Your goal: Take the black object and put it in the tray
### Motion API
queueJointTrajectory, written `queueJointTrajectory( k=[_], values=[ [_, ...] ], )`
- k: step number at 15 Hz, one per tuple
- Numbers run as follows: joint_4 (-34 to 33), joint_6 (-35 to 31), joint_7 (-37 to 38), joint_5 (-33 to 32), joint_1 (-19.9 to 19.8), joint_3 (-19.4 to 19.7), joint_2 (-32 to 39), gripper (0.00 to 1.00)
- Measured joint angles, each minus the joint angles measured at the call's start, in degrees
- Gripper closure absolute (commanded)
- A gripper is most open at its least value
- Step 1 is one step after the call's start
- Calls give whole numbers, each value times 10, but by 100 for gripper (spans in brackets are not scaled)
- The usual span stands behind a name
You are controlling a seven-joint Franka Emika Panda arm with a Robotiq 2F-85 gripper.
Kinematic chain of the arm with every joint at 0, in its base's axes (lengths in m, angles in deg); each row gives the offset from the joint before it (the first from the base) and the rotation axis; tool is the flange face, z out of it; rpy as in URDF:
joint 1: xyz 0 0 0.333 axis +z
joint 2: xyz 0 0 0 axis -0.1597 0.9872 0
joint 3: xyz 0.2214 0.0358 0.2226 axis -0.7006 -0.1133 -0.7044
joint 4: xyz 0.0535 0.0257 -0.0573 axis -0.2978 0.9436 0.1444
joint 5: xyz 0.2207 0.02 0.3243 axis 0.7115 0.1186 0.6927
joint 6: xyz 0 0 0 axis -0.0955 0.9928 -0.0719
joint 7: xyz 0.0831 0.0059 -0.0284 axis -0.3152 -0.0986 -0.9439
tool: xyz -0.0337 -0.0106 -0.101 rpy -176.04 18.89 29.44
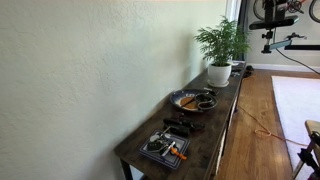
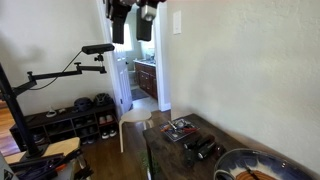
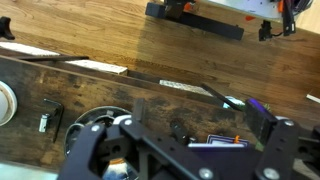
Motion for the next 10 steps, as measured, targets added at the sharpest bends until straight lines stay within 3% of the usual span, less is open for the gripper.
queueJointTrajectory(
  k=[5, 10],
  values=[
    [24, -107, -2, 3, 11, -14, 65, 0],
    [44, -171, -2, 6, 24, -48, 118, 0]
  ],
)
